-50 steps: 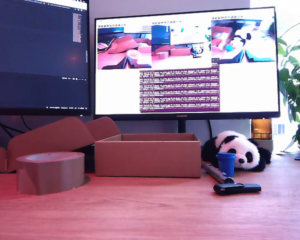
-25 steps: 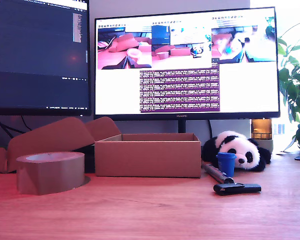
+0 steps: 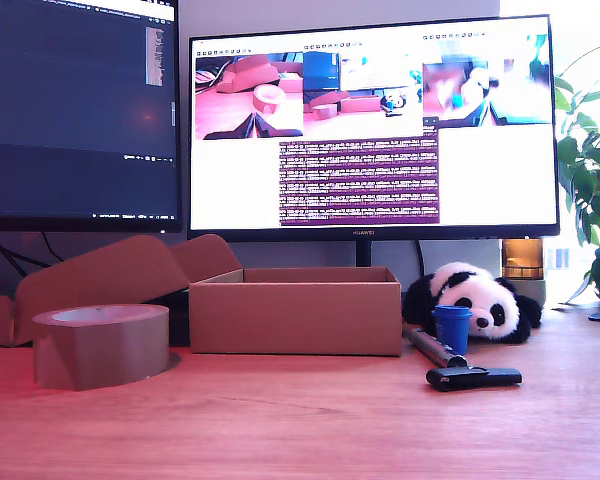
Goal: Pick up the scissors and place it inside the cardboard box
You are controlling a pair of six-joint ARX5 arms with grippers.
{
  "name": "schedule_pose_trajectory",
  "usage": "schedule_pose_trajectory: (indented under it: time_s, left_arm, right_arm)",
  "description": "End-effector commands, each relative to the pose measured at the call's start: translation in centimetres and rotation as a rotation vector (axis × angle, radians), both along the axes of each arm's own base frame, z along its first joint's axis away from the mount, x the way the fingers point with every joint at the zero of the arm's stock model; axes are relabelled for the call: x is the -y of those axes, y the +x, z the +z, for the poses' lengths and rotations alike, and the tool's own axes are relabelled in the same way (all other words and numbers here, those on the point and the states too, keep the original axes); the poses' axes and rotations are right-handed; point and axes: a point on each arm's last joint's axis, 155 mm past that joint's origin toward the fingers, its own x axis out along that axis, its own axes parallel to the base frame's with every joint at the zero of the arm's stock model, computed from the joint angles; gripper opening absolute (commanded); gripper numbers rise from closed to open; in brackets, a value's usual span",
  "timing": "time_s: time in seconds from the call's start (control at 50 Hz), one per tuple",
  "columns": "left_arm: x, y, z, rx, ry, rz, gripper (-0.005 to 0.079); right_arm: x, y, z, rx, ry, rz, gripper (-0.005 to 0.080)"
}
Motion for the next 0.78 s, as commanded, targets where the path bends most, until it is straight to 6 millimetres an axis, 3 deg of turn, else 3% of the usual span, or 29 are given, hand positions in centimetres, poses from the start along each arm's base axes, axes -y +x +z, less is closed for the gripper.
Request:
schedule_pose_trajectory:
  time_s: [0.0,0.42,0.76]
  left_arm:
    - [-0.1,0.0,-1.1,-0.022,0.001,0.006,-0.0023]
    - [-0.1,0.0,-1.1,-0.022,0.001,0.006,-0.0023]
    - [-0.1,0.0,-1.1,-0.022,0.003,0.005,-0.0023]
  right_arm:
    - [0.0,-0.3,-1.1,-0.014,-0.005,0.000,-0.0010]
    - [0.3,-1.4,-0.7,0.009,0.006,-0.006,-0.0010]
    - [0.3,-1.9,-3.6,-0.109,0.002,-0.006,-0.0010]
